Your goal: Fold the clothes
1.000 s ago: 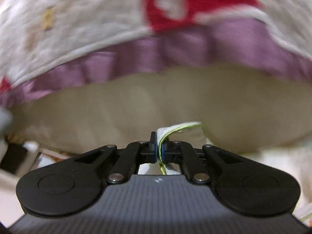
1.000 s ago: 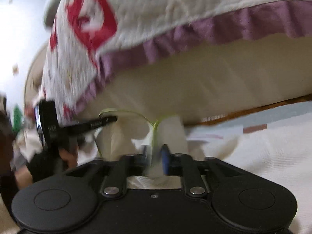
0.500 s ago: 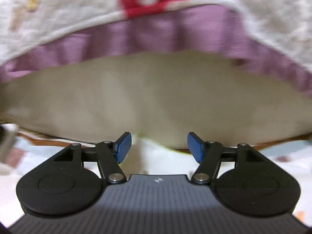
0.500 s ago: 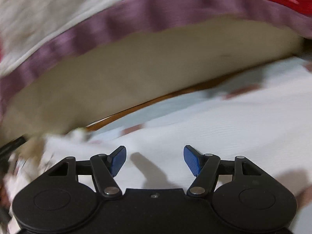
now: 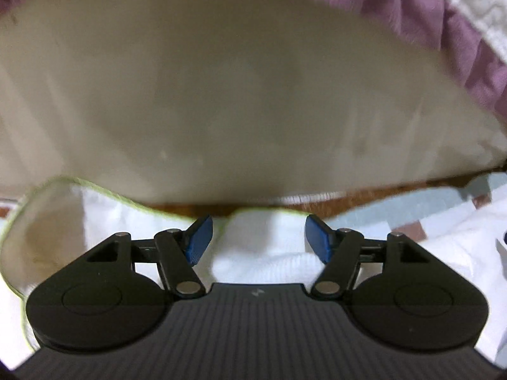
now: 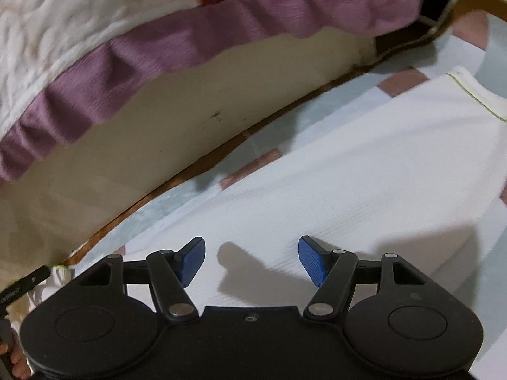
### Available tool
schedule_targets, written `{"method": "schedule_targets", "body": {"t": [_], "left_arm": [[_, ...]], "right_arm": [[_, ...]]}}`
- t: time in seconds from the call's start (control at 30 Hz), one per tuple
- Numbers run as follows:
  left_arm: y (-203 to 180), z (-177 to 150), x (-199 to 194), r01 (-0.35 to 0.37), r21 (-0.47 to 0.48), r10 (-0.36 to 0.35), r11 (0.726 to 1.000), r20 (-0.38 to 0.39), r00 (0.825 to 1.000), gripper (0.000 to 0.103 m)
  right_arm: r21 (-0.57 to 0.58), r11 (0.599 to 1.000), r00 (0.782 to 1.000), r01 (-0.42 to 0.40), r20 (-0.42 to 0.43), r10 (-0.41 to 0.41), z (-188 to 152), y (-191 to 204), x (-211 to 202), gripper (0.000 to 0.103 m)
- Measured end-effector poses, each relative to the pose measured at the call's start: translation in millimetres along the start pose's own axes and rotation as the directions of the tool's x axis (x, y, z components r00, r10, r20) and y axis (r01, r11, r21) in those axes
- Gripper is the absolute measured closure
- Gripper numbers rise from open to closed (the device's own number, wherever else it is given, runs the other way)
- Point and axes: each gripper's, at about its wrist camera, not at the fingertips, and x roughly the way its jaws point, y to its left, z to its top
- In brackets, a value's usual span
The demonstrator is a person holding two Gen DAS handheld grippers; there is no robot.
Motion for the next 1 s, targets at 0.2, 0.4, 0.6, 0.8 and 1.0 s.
{"method": "schedule_targets", "body": {"t": [0.2,0.4,0.6,0.8,1.0], "left_arm": [[-19,-10,16,-0.034,0.111,0.044,0.993,-0.083,0.996,0.023],[-43,-19,1,0.003,0.279,0.014,0.960,-0.057,0.998,0.091],[-41,-22,-59,-0.126,0.021,0.112,0.992,0.339,0.934,0.090],[-24,-32,-28,-0.107,-0.140,0.147,0.984,0.319,0.936,0.088],[-4,-24,-36,-0.072,-0.238,0.121,0.969,0.195,0.973,0.044]], "right_arm": [[-0.102,0.945,0.948,-0.311,0.033,0.316,-18,25,-1,0.032],[-0.335,0.901,0.959,-0.276,-0.031,0.282,-46,64,11,0.032],[-0.304,0.907,0.956,-0.292,-0.058,0.288,-51,58,21,0.033],[-0.313,0.918,0.969,-0.244,-0.034,0.245,-52,59,16,0.034],[-0.438,0.890,0.988,-0.128,0.018,0.151,-61,74,12,0.034]]}}
